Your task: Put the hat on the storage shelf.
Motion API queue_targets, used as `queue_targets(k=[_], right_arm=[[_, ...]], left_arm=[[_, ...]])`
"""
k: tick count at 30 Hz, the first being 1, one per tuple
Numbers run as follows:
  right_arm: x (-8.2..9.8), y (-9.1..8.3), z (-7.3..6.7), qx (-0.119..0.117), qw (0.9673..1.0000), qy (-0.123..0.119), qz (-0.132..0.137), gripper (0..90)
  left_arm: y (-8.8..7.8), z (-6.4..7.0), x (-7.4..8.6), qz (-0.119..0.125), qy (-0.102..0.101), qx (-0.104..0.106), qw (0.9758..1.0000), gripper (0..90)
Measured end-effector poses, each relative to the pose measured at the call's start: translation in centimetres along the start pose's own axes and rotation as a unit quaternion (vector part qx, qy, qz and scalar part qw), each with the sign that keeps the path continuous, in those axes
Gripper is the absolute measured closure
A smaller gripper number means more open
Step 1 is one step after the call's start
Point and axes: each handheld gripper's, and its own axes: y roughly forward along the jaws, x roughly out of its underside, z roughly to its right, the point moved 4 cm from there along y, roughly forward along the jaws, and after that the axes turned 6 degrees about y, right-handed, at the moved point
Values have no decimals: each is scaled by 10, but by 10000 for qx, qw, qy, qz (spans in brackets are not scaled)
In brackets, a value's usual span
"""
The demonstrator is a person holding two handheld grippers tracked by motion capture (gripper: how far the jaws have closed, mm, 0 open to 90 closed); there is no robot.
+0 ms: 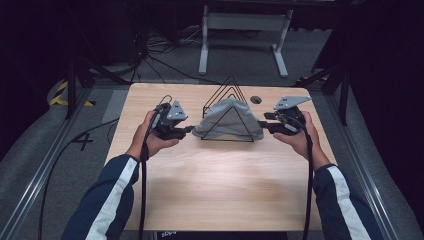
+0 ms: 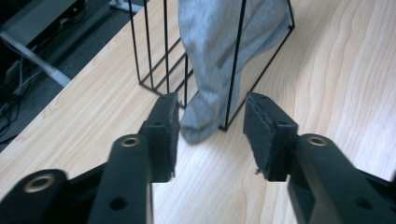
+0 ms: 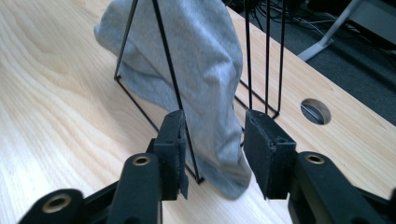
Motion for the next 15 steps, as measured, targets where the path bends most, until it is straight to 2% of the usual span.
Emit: queue_targets(k=[2,4,6,9,11,14,15], right_arm=[[5,-5,0,-17,10000,26,-21,561],[10,-8,0,25,10000,-8,-70,547],[17,-12,-1,47,9999,-16,-110,529],[27,-17,-1,168,9997,-68,-189,493],[36,-21,-3,183,9996,-78,-216,471],[54,-26,-4,228,9994,-41,-244,444],[61,-27,-4,270,9992,-40,-285,433]], left_arm=[[-4,4,7,-45,19,-41,10000,511],[-9,9,13,-94,38,18,9999,478],[-13,13,20,-146,56,-44,9999,448],[-21,20,30,-222,70,-88,9997,399],[-26,26,39,-218,64,-26,9997,361],[-32,34,57,-420,30,-41,9991,318],[-32,34,57,-420,30,-41,9991,307]])
